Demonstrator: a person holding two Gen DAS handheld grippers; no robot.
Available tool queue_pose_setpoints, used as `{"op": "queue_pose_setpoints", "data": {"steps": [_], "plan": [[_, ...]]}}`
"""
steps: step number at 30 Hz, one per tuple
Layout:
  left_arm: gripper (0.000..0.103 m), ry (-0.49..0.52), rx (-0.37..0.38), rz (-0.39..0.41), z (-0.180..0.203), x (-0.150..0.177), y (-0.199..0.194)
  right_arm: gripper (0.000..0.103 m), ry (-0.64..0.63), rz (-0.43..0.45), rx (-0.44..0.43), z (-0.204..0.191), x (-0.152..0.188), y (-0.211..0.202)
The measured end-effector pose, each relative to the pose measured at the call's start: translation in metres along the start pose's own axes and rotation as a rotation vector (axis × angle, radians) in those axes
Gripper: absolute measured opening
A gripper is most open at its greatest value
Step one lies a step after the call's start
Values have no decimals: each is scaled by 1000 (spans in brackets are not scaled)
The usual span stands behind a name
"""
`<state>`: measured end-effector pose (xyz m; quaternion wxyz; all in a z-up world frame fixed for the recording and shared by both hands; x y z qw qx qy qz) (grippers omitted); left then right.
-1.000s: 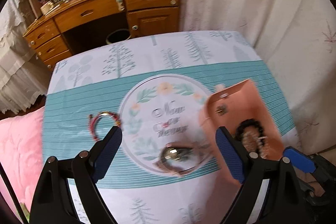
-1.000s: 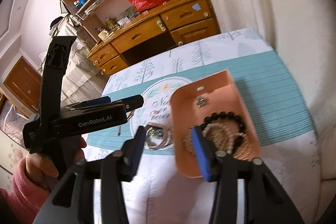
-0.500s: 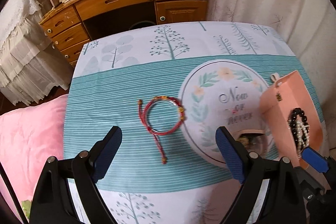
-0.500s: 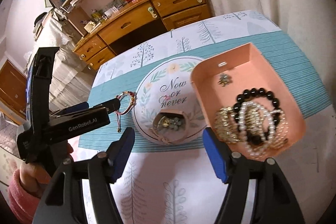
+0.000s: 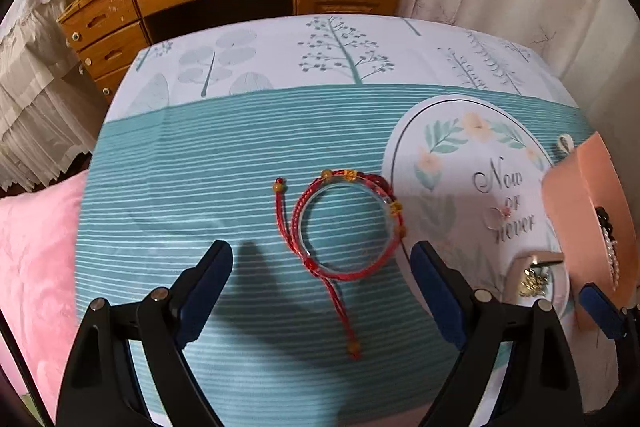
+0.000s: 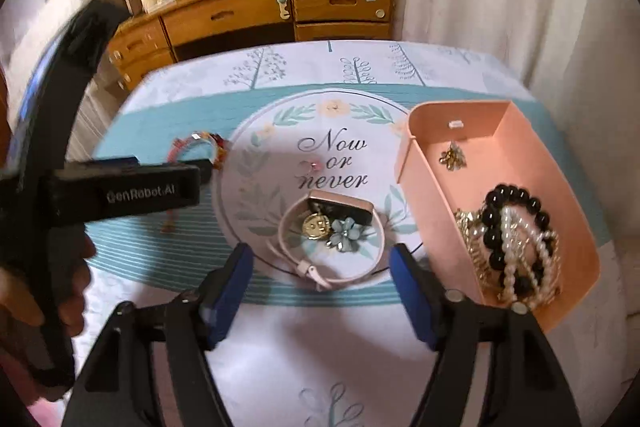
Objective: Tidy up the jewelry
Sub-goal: 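Grasp the pink watch with the right gripper while the left gripper closes on the red string bracelet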
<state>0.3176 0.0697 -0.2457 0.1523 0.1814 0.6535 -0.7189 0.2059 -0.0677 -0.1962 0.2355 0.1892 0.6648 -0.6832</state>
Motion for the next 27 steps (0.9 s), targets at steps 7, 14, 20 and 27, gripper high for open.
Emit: {"op": "queue_pose_setpoints", "data": {"steps": [7,14,20,27], "plan": [[90,39,-22,36,4,-4,10,76,-29,-8,74,-5,5,19],[90,39,-27,89,7,-7,11,76,40,51,124,-2,0,24],[67,47,-19,136,13,-6,6,76,65,39,94,-1,-7,35],[62,49,-19,148,17,-6,4,66,92,40,97,1,-10,38]]}}
Point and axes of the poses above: each gripper's, at about its wrist camera, not at the fingertips, and y roughly the way its jaws point, z to its right, x to its underside, the point moved 5 cm from there along y, roughly the way its jaws point, and after that the axes turned 2 degrees about -y, right-handed, at the moved point
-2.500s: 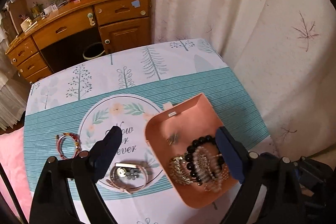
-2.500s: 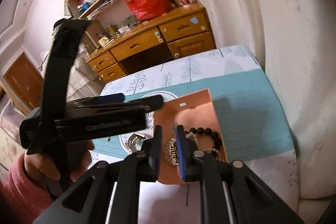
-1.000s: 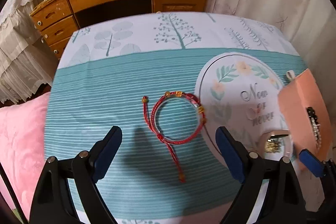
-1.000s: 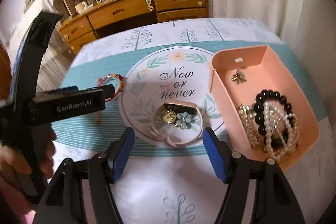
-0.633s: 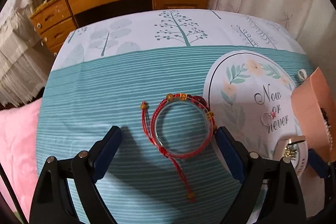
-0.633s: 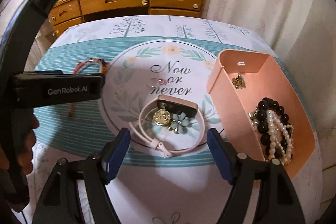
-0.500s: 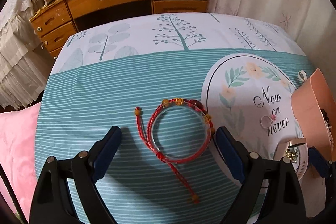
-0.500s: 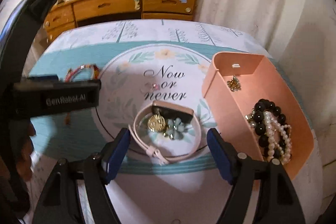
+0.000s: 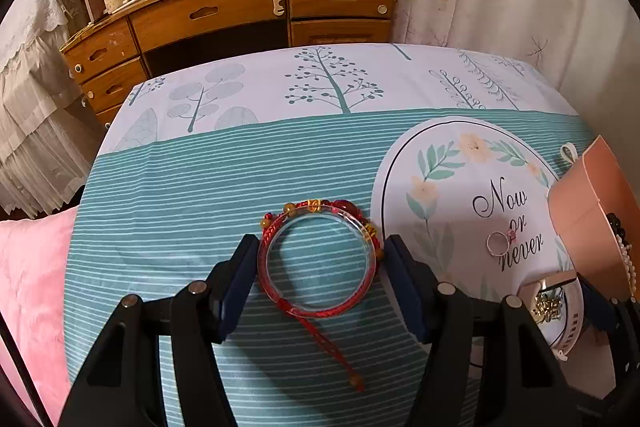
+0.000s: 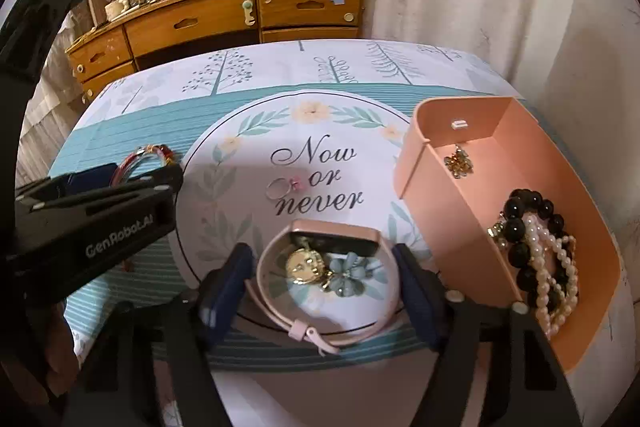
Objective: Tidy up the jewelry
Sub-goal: 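Grasp the pink watch with the right gripper while the left gripper closes on the red string bracelet, then lift the pink watch toward the tray with the right gripper while the left holds the red bracelet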
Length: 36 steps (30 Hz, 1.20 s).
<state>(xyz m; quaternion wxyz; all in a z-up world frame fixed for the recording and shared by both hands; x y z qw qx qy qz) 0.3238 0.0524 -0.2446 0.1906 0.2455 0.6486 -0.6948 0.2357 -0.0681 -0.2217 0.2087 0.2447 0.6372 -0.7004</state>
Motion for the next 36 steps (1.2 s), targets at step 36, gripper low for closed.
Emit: {"op": "queue_pose_setpoints", "data": {"steps": [36], "plan": [[62,-11,-9,60,14,-10,-75,56,0,195,-160,15,-29,-75]]}}
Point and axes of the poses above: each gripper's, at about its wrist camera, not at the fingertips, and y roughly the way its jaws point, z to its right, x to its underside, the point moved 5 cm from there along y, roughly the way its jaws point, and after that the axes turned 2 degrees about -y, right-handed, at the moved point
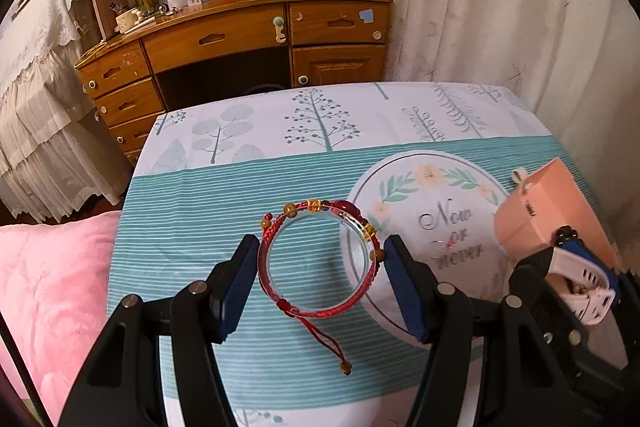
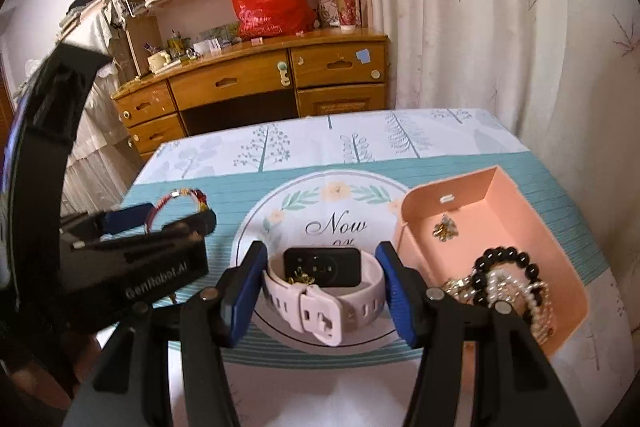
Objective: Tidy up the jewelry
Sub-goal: 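Lift the pink watch toward the tray with the right gripper while the left holds the red bracelet, then lower the watch and red bracelet into the pink tray while both grippers open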
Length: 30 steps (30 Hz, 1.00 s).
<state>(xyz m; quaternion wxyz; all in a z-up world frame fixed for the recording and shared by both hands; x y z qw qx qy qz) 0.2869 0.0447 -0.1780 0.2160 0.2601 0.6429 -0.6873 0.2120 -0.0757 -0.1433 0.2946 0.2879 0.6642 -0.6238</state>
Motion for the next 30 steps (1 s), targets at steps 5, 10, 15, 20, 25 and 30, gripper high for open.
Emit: {"op": "queue_pose_setpoints", "data": {"steps": [5,10,15,20,25,30], "plan": [[62,-6,14,24,16,-4,-17,56,-29,51,-18,14,-14,-21],[62,-6,40,71,42,-15,-35,56,-38,96,-30,35,-24,-43],[62,6,71,115,74,-29,-47,56,-56,142,-23,64,-36,-61],[62,16,115,148,109,-44,-53,56,-43,175,-2,102,-48,-74],[67,19,214,170,143,-53,-50,62,-27,172,4,134,-50,-71],[99,59,210,123,171,-48,-33,71,-85,13,-12,154,-32,-43]]}}
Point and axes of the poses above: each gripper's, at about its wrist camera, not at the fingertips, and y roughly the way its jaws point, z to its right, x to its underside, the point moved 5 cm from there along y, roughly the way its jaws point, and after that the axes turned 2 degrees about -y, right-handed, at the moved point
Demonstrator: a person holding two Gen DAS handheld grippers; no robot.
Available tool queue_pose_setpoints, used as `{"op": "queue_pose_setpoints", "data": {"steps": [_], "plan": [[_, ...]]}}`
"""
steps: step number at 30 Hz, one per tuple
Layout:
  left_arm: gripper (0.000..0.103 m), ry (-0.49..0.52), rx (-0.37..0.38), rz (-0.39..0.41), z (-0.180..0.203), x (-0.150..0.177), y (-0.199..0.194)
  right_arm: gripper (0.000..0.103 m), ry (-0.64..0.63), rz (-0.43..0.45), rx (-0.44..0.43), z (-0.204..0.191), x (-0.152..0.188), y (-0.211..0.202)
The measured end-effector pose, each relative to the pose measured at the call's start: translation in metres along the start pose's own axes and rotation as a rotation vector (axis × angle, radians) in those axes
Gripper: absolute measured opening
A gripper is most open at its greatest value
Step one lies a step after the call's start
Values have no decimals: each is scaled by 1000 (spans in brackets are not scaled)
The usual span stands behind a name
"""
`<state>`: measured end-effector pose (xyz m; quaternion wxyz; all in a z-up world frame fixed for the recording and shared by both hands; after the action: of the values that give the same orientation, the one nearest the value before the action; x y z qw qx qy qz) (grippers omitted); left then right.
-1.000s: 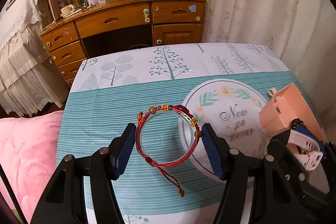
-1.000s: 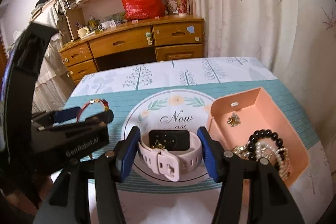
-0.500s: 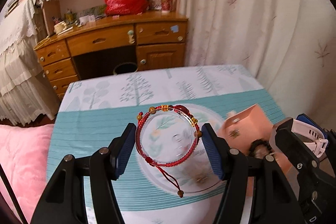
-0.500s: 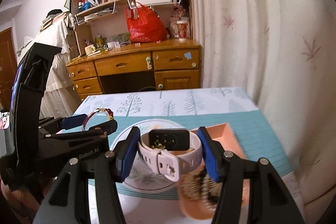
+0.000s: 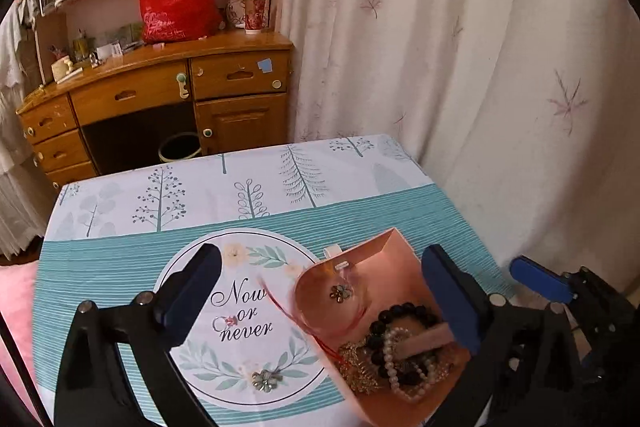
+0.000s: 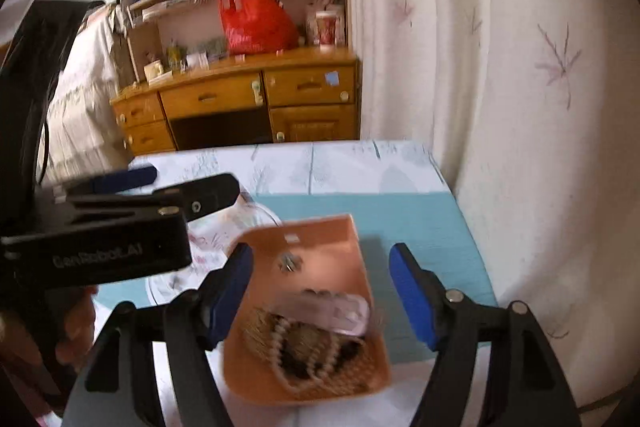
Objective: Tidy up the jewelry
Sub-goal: 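Lower the watch and red bracelet into the pink tray while both grippers open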
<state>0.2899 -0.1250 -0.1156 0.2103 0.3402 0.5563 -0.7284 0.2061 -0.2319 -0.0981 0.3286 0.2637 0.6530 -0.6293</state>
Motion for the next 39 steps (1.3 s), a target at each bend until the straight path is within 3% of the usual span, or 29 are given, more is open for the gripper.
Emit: {"op": "queue_pose_setpoints", "data": {"steps": [7,26,32,39], "plan": [[99,-61,-18,-83,-6,8,19,71,-19,-61,-32,14,17,2],[99,-117,-158,-131,-62,30,1,71,-54,-197,-203,-23,50,10],[99,-143,-175,-141,-79,45,-10,71,41,-273,-228,-30,62,19],[99,-167,-193,-177,-102,69,-26,67,188,-287,-201,-34,67,20]]}}
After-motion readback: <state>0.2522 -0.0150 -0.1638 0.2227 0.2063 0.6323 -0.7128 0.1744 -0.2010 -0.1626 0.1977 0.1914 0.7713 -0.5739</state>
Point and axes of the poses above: each gripper's, at about its wrist camera, not at the fingertips, and y roughly the way its jaws point, z to its right, x to its underside, the point moved 5 cm from there along y, roughly the way its jaws point, and after that the axes turned 2 degrees about -y, right-handed, at the moved point
